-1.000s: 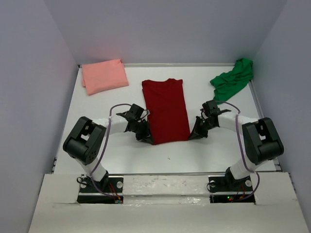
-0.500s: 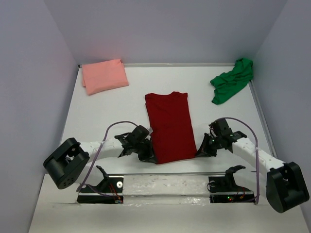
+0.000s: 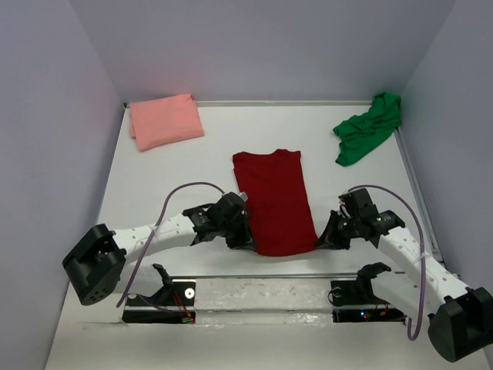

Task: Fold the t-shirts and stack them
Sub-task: Fold the tshirt

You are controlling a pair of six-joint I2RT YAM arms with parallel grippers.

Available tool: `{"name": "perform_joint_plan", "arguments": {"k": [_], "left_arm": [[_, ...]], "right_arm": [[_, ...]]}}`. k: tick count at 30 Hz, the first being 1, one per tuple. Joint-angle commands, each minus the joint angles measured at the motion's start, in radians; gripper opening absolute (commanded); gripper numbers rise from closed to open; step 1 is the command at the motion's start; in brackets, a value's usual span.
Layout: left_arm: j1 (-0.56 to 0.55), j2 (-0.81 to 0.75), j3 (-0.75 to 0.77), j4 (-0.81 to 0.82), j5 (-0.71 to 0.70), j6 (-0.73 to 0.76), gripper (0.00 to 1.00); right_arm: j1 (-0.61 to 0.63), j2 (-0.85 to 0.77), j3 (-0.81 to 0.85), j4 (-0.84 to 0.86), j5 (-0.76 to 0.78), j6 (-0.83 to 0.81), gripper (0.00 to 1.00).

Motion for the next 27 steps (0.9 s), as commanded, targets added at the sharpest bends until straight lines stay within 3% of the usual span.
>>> {"name": "perform_joint_plan", "arguments": {"k": [1,13,27], "left_arm": [[0.004,-0.012,0.153,-0.156,-0.095,0.065,0.06],[0.134,-0.024,0.299,-0.320,-0.094,0.158,0.06],[0.310,0.018,0.410,-0.385,-0.048,0.281,0.06]], "right_arm": [[0.009,0.015,0.098,-0.040,0.024,-0.006,0.00],[0.009,0.143,0.301,-0.049,0.056,-0.046,0.00],[0.009,0.323,0.554,-0.072,0.089,-0.124,0.00]]}}
